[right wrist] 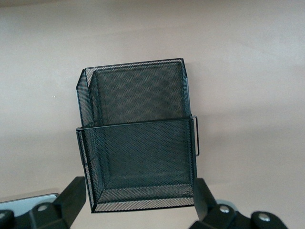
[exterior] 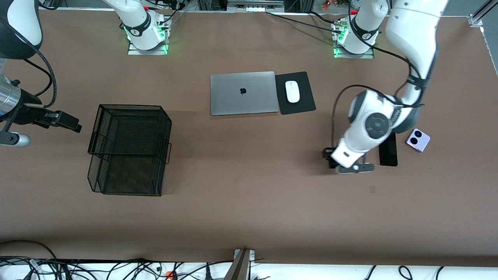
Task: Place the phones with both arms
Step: 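Carry the flip phone to mid-table and release it with the left gripper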
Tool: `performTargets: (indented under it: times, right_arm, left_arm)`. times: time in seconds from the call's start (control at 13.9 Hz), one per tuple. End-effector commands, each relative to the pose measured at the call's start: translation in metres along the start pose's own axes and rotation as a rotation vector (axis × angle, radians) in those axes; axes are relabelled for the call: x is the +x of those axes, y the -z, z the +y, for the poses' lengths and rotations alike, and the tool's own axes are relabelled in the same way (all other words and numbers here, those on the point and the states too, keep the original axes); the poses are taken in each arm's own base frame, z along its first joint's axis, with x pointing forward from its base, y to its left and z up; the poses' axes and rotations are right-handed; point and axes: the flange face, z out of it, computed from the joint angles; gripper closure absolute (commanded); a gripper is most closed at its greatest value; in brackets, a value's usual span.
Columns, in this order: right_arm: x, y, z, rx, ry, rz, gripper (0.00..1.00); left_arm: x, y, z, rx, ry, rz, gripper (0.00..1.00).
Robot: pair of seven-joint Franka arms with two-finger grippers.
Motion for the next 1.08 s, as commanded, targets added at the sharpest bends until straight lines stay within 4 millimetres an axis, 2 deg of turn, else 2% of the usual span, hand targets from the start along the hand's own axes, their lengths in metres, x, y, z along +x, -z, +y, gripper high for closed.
performTargets:
  times: [0.0, 0.29, 0.5, 0.79, 1.0]
  right_arm:
    - [-0.003, 0.004, 0.003, 0.009, 0.011, -0.001, 0.00]
    - [-0.003, 0.004, 0.003, 0.009, 0.011, -0.001, 0.00]
    - [-0.003, 0.004, 0.003, 0.009, 0.011, -0.001, 0.00]
    - [-0.003, 0.004, 0.003, 0.009, 0.013, -0.001, 0.00]
    - [-0.003, 0.004, 0.003, 0.009, 0.011, -0.001, 0.00]
  left_arm:
    - [0.000, 0.007, 0.053, -0.019, 0.016, 0.015, 1.00]
    - [-0.013, -0.011, 0.159, -0.049, 0.033, 0.052, 1.00]
    - [-0.029, -0.027, 0.217, -0.069, 0.047, 0.069, 1.00]
    - [-0.032, -0.047, 0.265, -0.088, -0.010, 0.118, 1.00]
    - [-0.039, -0.058, 0.281, -0.084, -0.046, 0.143, 1.00]
